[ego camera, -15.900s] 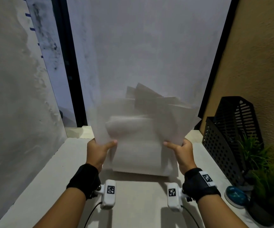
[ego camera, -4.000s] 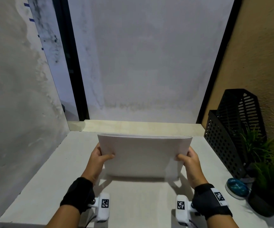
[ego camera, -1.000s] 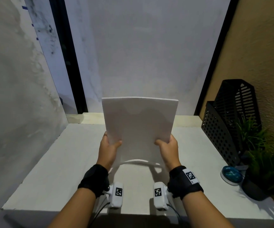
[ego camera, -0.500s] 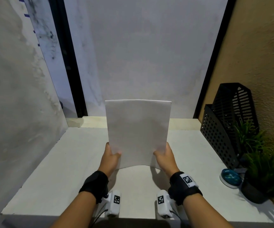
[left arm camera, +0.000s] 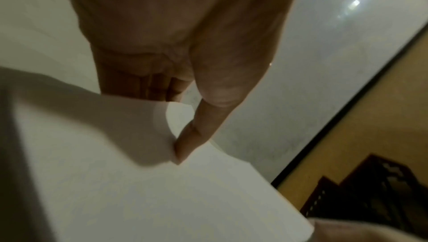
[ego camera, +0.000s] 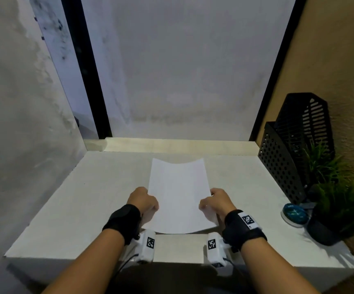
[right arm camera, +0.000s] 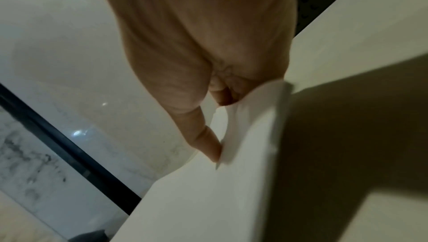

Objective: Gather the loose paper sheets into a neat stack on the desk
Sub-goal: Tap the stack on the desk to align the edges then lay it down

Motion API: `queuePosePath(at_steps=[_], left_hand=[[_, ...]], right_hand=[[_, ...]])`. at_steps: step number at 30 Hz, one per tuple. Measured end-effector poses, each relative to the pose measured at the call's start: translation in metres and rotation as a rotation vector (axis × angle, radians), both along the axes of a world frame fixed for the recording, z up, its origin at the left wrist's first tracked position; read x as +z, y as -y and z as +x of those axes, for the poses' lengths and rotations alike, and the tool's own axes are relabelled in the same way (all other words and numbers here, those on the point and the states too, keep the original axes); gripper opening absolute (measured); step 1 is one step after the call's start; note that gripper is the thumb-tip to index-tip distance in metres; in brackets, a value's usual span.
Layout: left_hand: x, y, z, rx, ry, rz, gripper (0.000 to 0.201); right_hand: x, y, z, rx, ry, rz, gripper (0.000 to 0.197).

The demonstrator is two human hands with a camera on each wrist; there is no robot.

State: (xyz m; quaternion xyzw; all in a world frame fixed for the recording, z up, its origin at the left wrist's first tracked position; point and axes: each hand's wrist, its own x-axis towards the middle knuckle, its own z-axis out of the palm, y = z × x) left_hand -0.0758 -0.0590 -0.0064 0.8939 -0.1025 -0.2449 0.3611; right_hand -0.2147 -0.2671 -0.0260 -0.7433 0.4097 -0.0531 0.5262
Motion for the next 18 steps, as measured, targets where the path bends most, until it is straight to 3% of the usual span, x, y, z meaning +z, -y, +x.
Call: queuePosePath(at_steps=[2,4,8,12,15,18], left_hand=[[-0.002,0.000,-0.004,-0.050,0.065,0.125,0.036],[-0.002,0.000,-0.007,-0.056,0.109,0.206,0.056],[-0.003,-0.001,-0.010,-0.074,0.204,0.263,0.072],[0.001,-0.008,-0.013,-0.168,0.206,0.253,0.076],[0.006,-0.016,-0.020,-0.300,0.116,0.281,0.108],[0.005,-0.018,-0.035,-0.436,0.175,0.445,0.129]], right_hand=[[-0.006,-0.001,0.002,-0.012,-0.024,-0.026,0.033],[-0.005,-0.003,0.001,-0.019,-0.060,-0.089,0.035],[0.003,-0.005,-0.002,0.066,-0.220,-0.230,0.049],[0.013,-0.009,-0.010,0.133,-0.273,-0.308,0.083],[0.026,-0.019,-0.021,0.356,-0.413,-0.356,0.118],[0.033,-0.036,-0.029,0.519,-0.520,-0.424,0.139]])
